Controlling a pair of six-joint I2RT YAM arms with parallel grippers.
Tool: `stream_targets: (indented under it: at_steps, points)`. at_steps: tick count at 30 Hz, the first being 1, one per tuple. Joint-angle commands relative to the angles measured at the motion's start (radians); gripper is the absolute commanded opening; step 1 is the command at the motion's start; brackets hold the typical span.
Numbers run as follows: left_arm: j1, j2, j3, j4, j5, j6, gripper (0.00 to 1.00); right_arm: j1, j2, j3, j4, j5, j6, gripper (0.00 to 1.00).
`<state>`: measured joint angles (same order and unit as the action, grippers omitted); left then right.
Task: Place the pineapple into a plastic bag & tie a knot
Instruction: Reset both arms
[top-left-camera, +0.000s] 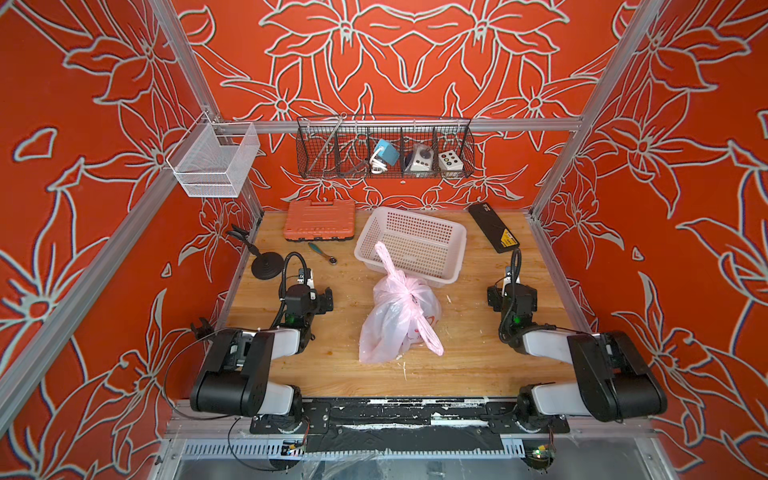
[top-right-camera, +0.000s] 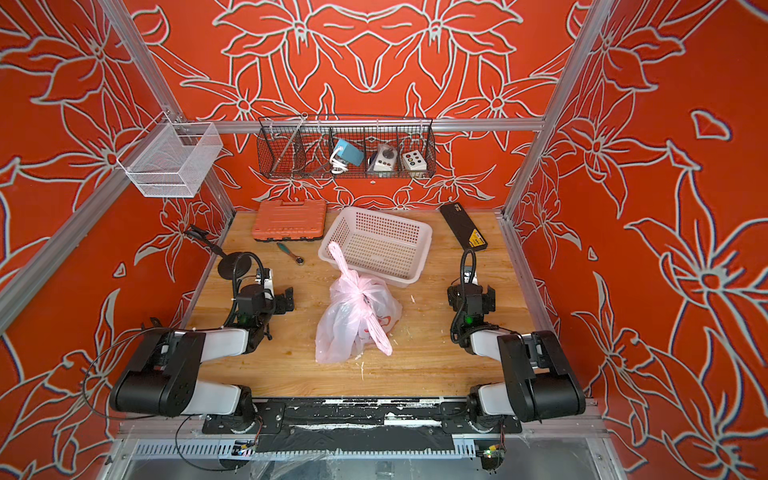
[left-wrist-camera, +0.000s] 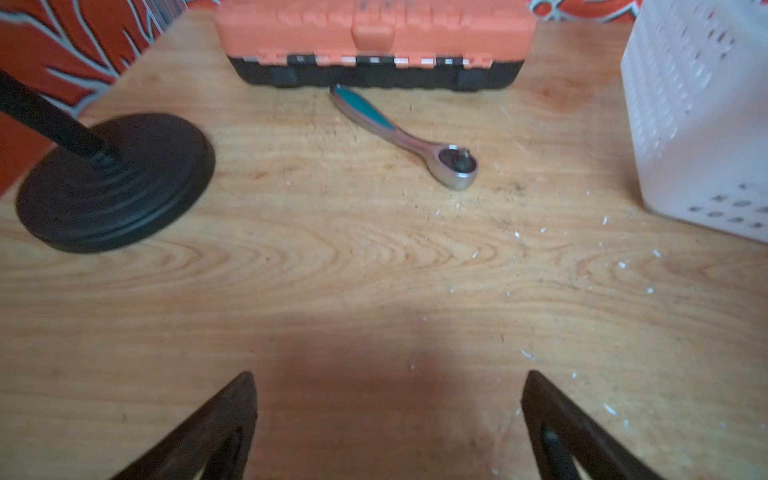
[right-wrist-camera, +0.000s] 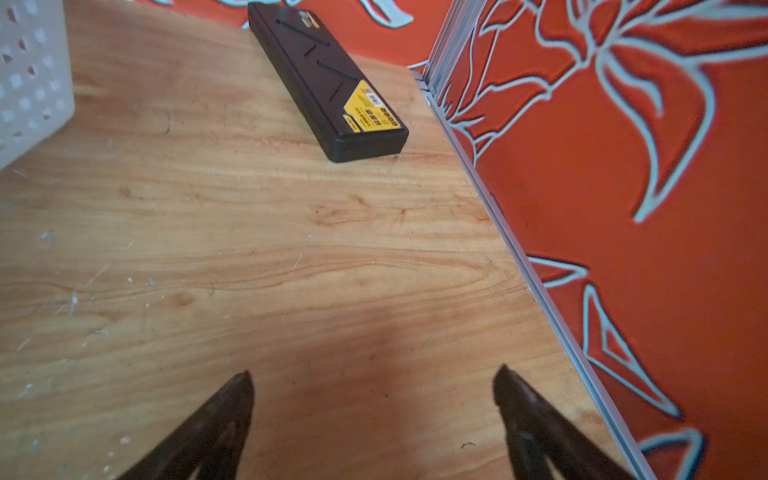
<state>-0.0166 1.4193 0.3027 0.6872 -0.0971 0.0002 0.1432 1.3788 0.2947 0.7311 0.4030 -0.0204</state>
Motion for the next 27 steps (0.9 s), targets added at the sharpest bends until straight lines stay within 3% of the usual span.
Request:
stream_targets:
  at_steps: [1,2,3,12,27]
  points:
    - [0.020,0.005,0.004,0.119,0.022,-0.002,0.98,-0.004,0.043,-0.102,0.311,-0.075,-0.022,0.98]
    - [0.022,-0.012,0.018,0.062,0.027,-0.003,0.98,0.023,0.098,-0.140,0.491,-0.058,-0.063,0.98]
    - [0.024,-0.003,0.014,0.085,0.027,-0.003,0.98,0.057,0.116,-0.139,0.526,-0.012,-0.089,0.97]
    - [0.029,-0.002,0.021,0.072,0.034,-0.006,0.98,-0.028,0.064,0.009,0.146,-0.062,0.021,0.98]
    - [0.029,-0.002,0.020,0.074,0.034,-0.006,0.98,-0.048,0.053,0.000,0.156,-0.097,0.025,0.98]
